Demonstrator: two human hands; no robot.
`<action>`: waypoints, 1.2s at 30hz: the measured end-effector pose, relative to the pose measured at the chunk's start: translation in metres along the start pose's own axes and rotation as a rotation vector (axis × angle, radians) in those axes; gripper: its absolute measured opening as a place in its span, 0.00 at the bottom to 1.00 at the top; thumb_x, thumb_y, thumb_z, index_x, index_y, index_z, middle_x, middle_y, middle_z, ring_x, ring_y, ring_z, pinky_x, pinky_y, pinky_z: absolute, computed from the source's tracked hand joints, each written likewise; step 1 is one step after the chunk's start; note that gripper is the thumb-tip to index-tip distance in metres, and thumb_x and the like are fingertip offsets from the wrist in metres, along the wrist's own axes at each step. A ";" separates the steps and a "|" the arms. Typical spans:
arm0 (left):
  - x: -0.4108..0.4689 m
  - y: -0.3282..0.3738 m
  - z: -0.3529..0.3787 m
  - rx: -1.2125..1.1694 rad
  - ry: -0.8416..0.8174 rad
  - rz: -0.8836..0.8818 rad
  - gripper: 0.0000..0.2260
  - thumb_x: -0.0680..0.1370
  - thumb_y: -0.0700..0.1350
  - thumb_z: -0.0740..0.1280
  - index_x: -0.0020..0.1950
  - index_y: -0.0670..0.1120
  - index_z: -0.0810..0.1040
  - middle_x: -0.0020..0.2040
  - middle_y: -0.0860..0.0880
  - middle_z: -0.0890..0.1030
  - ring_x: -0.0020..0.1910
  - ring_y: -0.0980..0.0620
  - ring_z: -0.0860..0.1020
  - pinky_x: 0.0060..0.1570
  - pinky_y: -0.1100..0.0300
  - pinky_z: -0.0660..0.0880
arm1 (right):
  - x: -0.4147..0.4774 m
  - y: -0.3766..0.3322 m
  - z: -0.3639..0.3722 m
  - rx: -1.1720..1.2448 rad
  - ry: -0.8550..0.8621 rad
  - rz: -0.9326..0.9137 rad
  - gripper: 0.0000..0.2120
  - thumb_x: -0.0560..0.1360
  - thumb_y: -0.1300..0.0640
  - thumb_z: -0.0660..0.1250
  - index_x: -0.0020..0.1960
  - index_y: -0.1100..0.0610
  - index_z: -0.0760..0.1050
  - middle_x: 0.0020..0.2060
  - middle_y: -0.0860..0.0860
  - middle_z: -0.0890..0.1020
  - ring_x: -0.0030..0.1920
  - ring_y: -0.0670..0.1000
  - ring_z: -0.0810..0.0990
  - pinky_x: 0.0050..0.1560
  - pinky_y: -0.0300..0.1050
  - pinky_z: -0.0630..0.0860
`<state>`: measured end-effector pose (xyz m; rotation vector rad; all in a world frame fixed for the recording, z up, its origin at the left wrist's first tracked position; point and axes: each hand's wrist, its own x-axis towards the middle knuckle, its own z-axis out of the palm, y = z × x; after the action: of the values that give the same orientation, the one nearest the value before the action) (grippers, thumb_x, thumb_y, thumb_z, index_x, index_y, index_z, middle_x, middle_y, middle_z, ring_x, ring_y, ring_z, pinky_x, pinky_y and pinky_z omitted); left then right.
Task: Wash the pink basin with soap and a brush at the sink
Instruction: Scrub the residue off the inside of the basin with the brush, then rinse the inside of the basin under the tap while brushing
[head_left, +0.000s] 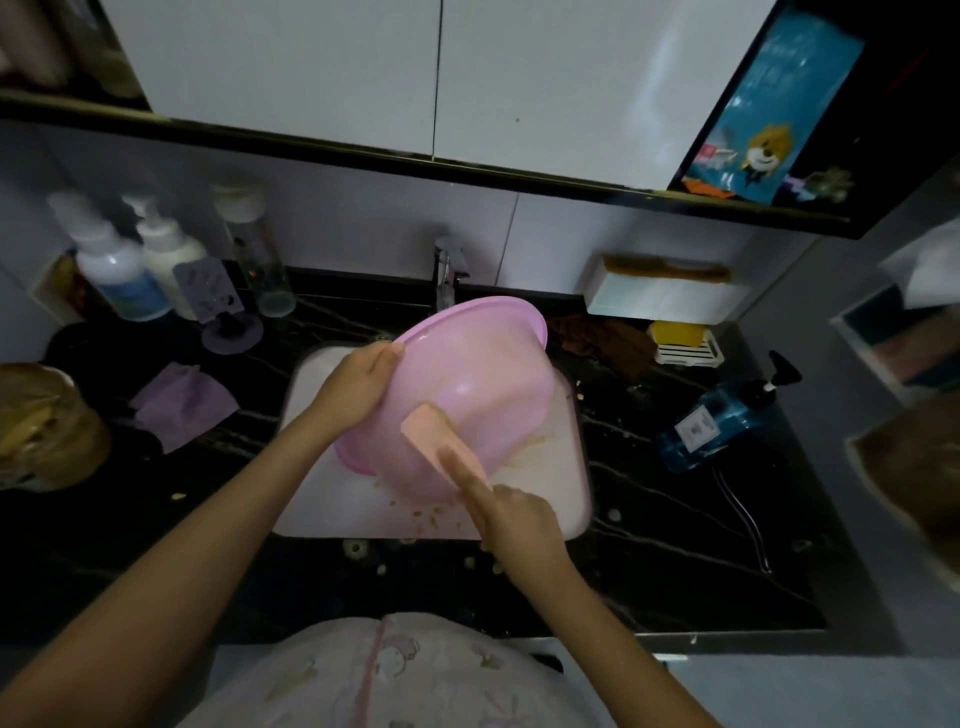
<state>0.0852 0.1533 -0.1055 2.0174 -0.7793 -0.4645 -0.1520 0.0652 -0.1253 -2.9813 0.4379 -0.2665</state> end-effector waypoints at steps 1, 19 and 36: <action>0.001 0.001 0.000 -0.001 -0.005 0.004 0.30 0.72 0.66 0.50 0.47 0.42 0.76 0.47 0.45 0.80 0.48 0.45 0.77 0.54 0.49 0.72 | -0.007 0.000 0.005 -0.017 -0.029 -0.052 0.41 0.66 0.52 0.70 0.74 0.44 0.55 0.21 0.47 0.73 0.17 0.47 0.70 0.18 0.36 0.57; -0.070 0.045 -0.003 0.082 -0.298 0.308 0.14 0.65 0.35 0.74 0.34 0.53 0.74 0.33 0.60 0.76 0.33 0.61 0.73 0.33 0.67 0.68 | 0.012 0.095 -0.086 0.604 0.334 0.448 0.24 0.75 0.54 0.66 0.70 0.55 0.67 0.57 0.47 0.79 0.53 0.47 0.79 0.51 0.42 0.76; -0.094 -0.040 -0.009 0.854 -0.364 0.522 0.16 0.55 0.42 0.78 0.34 0.51 0.74 0.32 0.55 0.75 0.32 0.53 0.75 0.48 0.57 0.64 | 0.209 0.045 -0.052 -0.150 -0.118 -0.011 0.24 0.77 0.58 0.63 0.71 0.58 0.64 0.59 0.60 0.71 0.45 0.59 0.79 0.36 0.46 0.68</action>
<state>0.0358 0.2384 -0.1330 2.3623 -1.9182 -0.1935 0.0230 -0.0438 -0.0485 -3.1246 0.4476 -0.0600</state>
